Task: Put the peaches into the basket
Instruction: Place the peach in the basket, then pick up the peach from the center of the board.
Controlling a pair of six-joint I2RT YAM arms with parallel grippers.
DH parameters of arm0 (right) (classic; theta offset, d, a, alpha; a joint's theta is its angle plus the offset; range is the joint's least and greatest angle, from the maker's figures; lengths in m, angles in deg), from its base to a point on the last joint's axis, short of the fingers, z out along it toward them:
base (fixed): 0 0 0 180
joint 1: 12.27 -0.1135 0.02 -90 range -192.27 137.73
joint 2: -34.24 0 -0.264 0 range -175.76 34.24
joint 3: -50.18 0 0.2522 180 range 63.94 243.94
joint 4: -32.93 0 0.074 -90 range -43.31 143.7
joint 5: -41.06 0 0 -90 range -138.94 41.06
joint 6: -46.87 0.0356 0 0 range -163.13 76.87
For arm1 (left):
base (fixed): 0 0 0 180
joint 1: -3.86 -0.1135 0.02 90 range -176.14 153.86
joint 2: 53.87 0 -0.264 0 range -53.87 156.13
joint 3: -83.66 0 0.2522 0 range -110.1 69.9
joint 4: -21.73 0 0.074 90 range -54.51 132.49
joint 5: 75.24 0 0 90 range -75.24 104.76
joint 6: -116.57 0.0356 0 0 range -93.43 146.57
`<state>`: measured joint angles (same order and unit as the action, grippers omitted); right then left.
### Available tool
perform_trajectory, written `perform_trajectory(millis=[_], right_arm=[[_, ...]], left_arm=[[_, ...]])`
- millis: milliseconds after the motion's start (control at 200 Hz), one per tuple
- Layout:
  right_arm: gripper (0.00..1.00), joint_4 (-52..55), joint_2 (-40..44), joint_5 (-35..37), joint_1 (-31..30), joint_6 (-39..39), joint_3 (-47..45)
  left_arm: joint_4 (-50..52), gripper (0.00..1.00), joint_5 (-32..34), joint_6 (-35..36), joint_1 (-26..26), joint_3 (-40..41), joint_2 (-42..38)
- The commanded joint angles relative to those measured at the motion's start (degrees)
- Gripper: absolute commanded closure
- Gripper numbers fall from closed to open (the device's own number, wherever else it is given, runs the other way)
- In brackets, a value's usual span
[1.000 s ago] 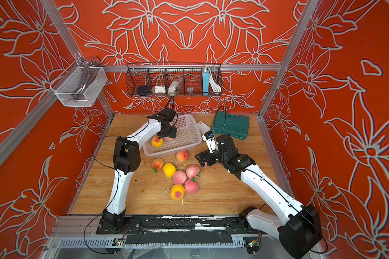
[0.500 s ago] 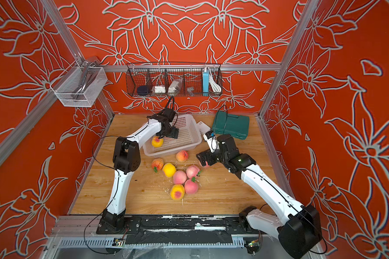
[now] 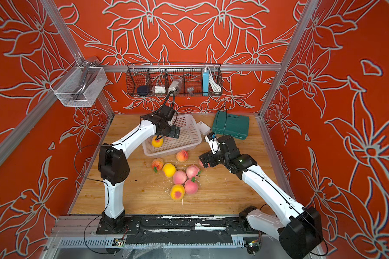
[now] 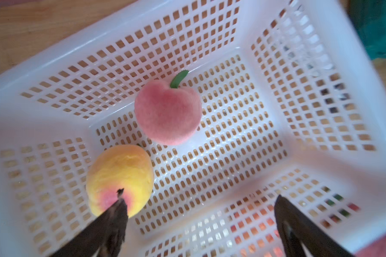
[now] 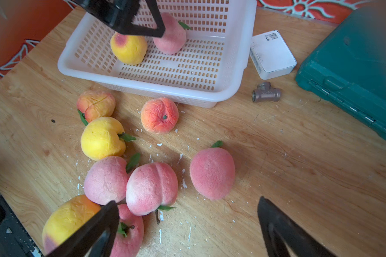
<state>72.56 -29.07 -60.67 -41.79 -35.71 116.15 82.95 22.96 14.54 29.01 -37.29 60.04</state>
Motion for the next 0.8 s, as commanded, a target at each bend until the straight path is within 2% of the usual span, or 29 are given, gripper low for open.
perform_trajectory(millis=[0,320,520,686,796], right_arm=[[0.01,3.72,0.86,2.55,0.31,-0.82,1.80],[0.01,7.75,-0.45,5.81,0.28,-0.36,2.40],[0.01,7.96,-1.76,5.97,0.33,0.71,1.46],[0.01,5.94,-4.29,6.66,0.33,1.98,0.63],[0.01,4.53,-6.95,6.14,0.28,3.18,0.79]], left_arm=[[-0.88,0.03,-0.62,-1.40,1.42,4.23,-7.42],[-5.43,0.02,-4.84,-5.01,9.28,24.81,-27.43],[-13.95,0.01,-14.39,-10.80,12.56,43.49,-42.49],[-17.37,0.01,-18.11,-14.12,16.42,52.19,-50.22],[-17.37,0.01,-17.87,-14.90,19.42,55.40,-53.57]])
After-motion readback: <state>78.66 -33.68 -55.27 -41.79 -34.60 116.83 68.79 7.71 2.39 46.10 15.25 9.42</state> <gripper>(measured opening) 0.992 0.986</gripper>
